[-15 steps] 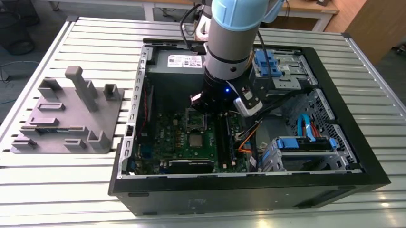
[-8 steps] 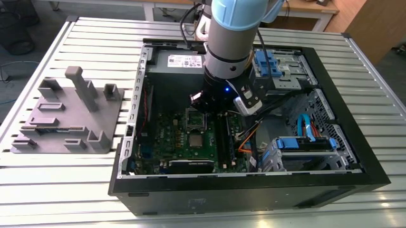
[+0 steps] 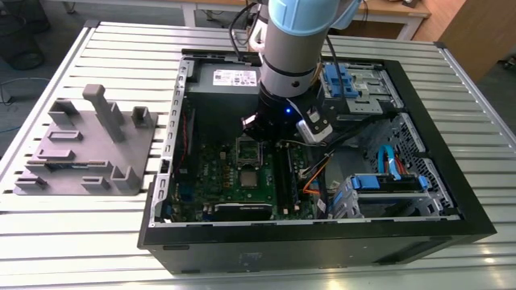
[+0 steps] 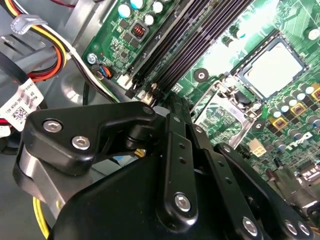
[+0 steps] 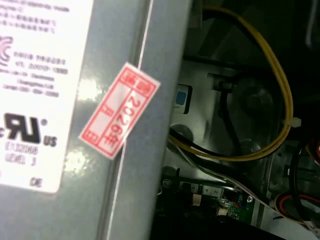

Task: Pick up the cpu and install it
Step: 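Close the cpu cover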

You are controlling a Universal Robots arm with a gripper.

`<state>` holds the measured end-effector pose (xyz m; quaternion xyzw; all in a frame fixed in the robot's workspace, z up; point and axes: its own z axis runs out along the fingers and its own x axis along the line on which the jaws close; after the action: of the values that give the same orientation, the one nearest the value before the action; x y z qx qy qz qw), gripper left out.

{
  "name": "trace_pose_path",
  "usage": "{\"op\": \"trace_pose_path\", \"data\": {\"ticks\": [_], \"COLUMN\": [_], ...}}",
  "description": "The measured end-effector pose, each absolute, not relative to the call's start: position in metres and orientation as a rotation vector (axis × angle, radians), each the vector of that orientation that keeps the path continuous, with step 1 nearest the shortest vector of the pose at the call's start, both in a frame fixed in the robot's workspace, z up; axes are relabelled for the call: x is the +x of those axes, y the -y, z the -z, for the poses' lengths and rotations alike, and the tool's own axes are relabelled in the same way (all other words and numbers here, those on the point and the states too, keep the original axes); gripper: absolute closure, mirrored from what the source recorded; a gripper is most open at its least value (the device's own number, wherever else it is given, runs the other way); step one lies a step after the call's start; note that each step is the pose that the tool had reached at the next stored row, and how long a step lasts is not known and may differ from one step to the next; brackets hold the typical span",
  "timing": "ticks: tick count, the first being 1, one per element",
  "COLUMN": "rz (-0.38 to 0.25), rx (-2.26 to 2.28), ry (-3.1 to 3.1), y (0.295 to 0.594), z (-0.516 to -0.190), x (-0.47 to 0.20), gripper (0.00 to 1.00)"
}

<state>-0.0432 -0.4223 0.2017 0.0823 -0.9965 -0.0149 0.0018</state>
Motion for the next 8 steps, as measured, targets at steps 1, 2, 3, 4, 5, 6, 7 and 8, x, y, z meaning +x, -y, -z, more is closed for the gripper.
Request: {"op": "trace_pose_path", "data": {"ticks": [1,2,3,4,5,6,7,8], "rz": [0.047,0.047,0.047,0.047,0.047,0.047,0.047,0.047], "rx": [0.258,0.258,0.258,0.258,0.258,0.258,0.258,0.258], "ry": [3.127,3.127,3.127,3.127,3.127,3.127,3.127,3.127], "y": [0.4219,0.4212,0.4205,0.4201,0.4199,0.4196,0.4194,0.4191], "z": [-0.2016,-0.2016,-0.2016,-0.2016,-0.2016,-0.2016,-0.2016,-0.2016], "x": [-0.0432,-0.0433,-0.0432,-0.043,-0.0427,-0.0423,-0.042,-0.0418], "gripper": [0.89,0.89,0.89,0.89,0.89,0.89,0.89,0.89]}}
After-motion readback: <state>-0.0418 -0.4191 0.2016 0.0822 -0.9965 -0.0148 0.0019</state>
